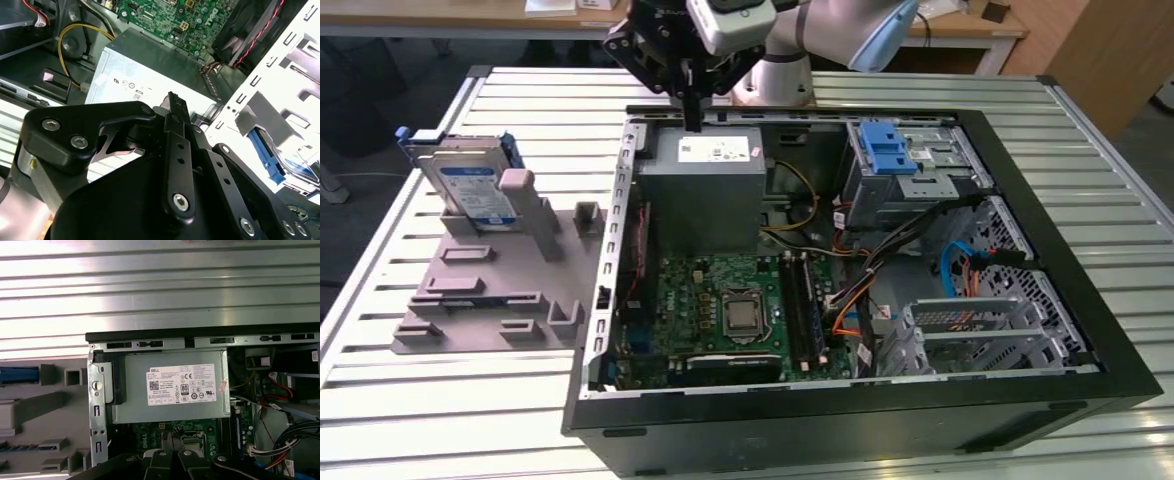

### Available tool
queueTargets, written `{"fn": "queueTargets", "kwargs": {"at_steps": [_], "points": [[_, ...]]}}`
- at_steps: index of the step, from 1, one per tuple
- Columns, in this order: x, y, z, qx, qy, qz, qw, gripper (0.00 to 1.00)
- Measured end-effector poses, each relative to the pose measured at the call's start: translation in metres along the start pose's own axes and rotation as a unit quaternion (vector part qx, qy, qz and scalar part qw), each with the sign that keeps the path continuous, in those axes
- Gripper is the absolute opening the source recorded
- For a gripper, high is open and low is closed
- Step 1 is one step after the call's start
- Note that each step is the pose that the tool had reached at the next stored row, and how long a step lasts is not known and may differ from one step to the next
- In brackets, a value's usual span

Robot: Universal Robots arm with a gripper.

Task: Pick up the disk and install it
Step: 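Reach for the disk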

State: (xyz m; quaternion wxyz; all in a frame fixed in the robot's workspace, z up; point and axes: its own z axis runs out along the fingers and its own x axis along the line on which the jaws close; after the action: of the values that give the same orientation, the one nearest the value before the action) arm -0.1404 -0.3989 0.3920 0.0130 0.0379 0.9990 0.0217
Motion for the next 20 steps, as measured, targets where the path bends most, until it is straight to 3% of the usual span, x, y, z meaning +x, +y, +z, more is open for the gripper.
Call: {"fn": "queueTargets", "kwargs": {"at_steps": [20], "points": [[0.0045,-0.0004,0.0003,0.0,0.0,0.0,1.0,0.11]]}}
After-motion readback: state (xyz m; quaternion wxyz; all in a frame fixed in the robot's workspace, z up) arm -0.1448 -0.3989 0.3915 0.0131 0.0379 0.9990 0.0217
